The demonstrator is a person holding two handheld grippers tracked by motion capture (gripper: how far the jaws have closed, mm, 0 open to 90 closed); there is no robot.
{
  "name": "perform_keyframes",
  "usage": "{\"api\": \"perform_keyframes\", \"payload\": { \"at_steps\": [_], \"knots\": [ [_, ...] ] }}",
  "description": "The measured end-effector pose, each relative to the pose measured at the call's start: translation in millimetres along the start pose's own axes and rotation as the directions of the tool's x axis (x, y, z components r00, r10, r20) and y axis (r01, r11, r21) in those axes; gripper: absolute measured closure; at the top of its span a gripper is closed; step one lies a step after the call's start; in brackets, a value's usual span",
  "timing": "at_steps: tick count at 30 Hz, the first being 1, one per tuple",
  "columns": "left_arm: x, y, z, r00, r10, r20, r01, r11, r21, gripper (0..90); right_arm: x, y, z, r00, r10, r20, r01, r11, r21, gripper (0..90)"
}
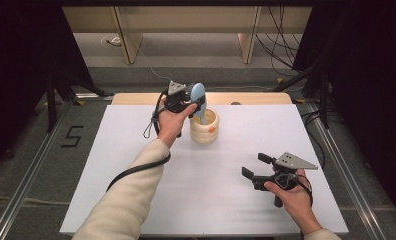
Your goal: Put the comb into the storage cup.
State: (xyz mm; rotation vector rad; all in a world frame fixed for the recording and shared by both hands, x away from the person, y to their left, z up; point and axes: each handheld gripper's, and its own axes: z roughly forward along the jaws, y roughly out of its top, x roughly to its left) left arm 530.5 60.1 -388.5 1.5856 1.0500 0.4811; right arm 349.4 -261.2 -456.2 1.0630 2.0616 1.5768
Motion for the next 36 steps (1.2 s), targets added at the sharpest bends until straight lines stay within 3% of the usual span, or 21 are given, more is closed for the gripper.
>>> {"api": "perform_keyframes", "payload": {
  "at_steps": [22,36],
  "knots": [
    [21.4,-9.1,-10.3,0.9967,-0.046,-0.067,0.048,0.9982,0.037,41.8,1.1,-0.8,1.6,1.0000,0.002,-0.001,-0.002,1.000,0.008,13.1],
    [25.2,-13.2,-11.8,0.9965,-0.050,-0.068,0.055,0.9961,0.070,38.0,0.4,-1.2,1.8,1.0000,0.002,-0.002,-0.002,1.000,0.008,13.1]
  ]
}}
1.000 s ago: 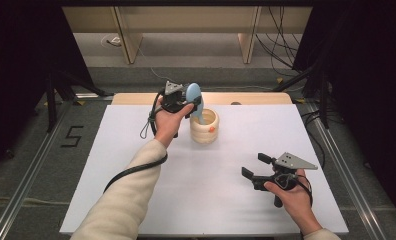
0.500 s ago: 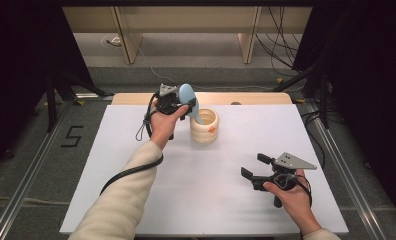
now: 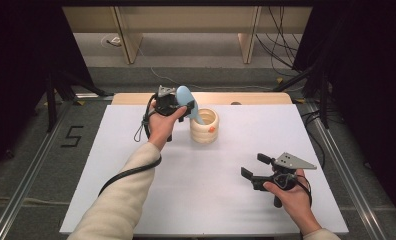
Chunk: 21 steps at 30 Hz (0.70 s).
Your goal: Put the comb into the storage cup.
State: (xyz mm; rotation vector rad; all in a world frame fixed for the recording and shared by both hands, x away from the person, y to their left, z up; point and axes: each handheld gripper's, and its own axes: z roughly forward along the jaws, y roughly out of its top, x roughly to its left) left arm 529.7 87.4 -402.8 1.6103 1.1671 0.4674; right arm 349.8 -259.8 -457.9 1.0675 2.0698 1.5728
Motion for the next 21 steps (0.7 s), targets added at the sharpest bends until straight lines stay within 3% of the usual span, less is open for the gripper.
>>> {"api": "perform_keyframes", "payload": {
  "at_steps": [4,9,15,21],
  "knots": [
    [2.3,-1.3,-1.6,0.9999,-0.008,0.006,0.008,0.9996,0.026,35.2,-0.1,0.1,-0.3,1.0000,0.002,0.002,-0.002,1.000,0.000,13.1],
    [4.3,-1.5,-5.1,0.9994,0.009,0.033,-0.011,0.9988,0.049,29.7,0.1,-0.1,0.3,1.0000,0.002,0.002,-0.002,1.000,0.002,13.1],
    [6.7,0.2,-10.7,0.9987,0.027,0.044,-0.029,0.9984,0.049,23.2,-0.1,-0.4,0.7,1.0000,0.005,0.003,-0.005,1.000,0.004,13.2],
    [7.3,1.2,-19.4,0.9983,0.051,0.028,-0.053,0.9969,0.059,16.4,-0.7,-0.2,0.3,1.0000,0.004,0.005,-0.004,1.000,0.001,13.3]
  ]
}}
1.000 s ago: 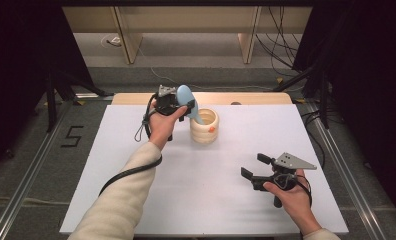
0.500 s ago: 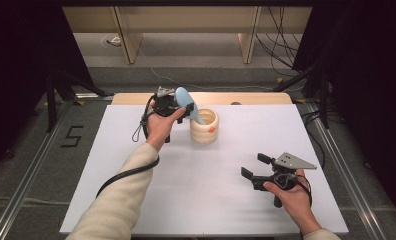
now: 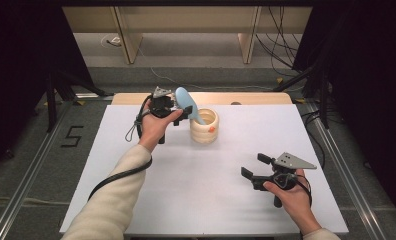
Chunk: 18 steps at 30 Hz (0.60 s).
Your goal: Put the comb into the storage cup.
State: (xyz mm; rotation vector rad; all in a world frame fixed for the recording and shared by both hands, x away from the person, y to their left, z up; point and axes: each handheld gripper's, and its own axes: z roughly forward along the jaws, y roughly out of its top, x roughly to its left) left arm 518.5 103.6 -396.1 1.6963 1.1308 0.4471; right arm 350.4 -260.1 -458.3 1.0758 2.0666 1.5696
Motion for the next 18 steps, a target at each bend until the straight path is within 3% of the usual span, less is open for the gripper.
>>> {"api": "perform_keyframes", "payload": {
  "at_steps": [18],
  "knots": [
    [2.4,-18.2,-39.3,0.9985,0.053,-0.010,-0.053,0.9985,0.010,7.9,-1.0,0.1,-0.5,1.0000,0.000,0.009,0.000,1.000,-0.001,13.2]
  ]
}}
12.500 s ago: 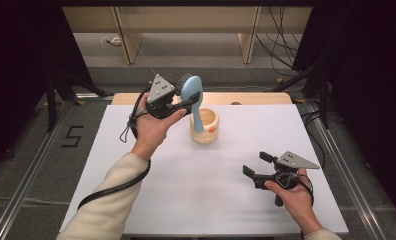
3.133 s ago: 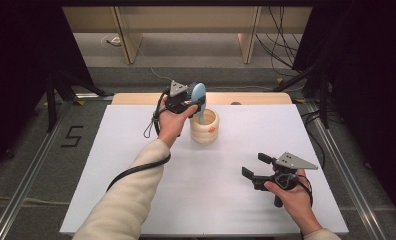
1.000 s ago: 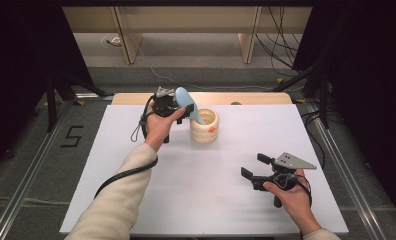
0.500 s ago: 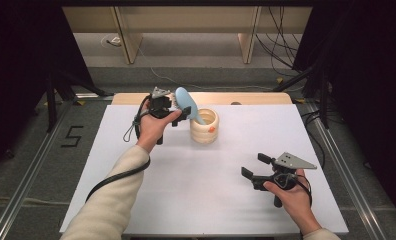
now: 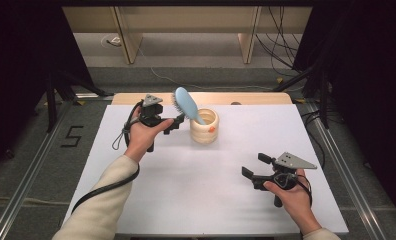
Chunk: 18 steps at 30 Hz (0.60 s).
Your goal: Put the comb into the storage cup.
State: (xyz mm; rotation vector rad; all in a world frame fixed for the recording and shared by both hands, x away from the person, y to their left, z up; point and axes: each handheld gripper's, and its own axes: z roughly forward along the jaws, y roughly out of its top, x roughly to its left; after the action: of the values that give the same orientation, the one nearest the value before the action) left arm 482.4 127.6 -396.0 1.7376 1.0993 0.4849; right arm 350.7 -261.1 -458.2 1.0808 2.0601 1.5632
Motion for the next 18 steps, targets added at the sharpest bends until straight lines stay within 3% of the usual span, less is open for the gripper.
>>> {"api": "perform_keyframes", "payload": {
  "at_steps": [10,18],
  "knots": [
    [-2.2,-22.7,-24.7,0.9999,0.011,0.002,-0.011,0.9999,-0.009,2.9,-0.7,0.5,0.0,1.0000,-0.003,0.006,0.003,1.000,-0.001,13.2],
    [-3.0,-42.8,-34.0,0.9997,0.023,0.007,-0.023,0.9996,0.015,0.2,-1.7,0.6,-0.4,0.9999,-0.002,0.011,0.002,1.000,0.000,13.2]
  ]
}}
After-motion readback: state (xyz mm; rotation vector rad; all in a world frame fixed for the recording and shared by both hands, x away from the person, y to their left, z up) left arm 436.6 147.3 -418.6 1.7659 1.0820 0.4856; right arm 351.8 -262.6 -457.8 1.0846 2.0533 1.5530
